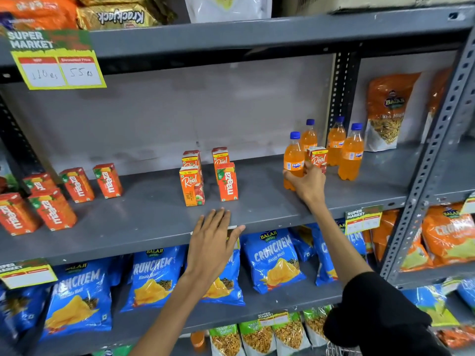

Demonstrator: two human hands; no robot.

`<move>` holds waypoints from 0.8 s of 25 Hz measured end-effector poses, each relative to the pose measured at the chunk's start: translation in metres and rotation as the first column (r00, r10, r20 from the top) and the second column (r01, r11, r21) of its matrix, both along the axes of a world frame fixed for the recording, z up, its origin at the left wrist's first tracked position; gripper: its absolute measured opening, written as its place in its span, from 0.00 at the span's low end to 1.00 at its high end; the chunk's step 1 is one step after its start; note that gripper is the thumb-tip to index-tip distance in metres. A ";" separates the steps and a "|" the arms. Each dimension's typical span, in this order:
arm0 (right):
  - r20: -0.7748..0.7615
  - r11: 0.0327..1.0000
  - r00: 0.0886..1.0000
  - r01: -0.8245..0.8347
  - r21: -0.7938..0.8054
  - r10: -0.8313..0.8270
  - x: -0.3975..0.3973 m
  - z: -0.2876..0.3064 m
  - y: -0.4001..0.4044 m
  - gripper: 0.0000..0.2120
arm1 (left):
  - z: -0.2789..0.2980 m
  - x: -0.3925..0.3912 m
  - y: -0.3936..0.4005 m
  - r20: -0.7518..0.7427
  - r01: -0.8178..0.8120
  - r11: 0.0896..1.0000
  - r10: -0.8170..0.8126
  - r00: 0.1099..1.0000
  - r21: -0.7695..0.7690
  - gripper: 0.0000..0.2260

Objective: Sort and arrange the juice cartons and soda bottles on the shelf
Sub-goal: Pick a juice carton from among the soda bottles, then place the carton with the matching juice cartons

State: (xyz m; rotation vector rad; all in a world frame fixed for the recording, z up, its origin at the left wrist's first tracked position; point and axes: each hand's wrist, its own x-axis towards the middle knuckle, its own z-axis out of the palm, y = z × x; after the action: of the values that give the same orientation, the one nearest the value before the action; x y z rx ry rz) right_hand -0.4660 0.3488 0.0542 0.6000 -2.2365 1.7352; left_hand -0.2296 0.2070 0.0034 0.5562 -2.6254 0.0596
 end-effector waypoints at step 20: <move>0.161 0.977 0.973 -0.184 0.106 0.166 0.107 -0.003 -0.126 0.28 | -0.005 0.061 -0.044 -0.051 -0.089 0.996 0.089 0.995 0.016 0.26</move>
State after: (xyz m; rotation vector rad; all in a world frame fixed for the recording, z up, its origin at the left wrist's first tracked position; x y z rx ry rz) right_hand -0.3591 0.2223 0.0509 0.7353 -2.4743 1.7925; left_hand -0.1689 0.1626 -0.0013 0.6706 -2.5519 0.0544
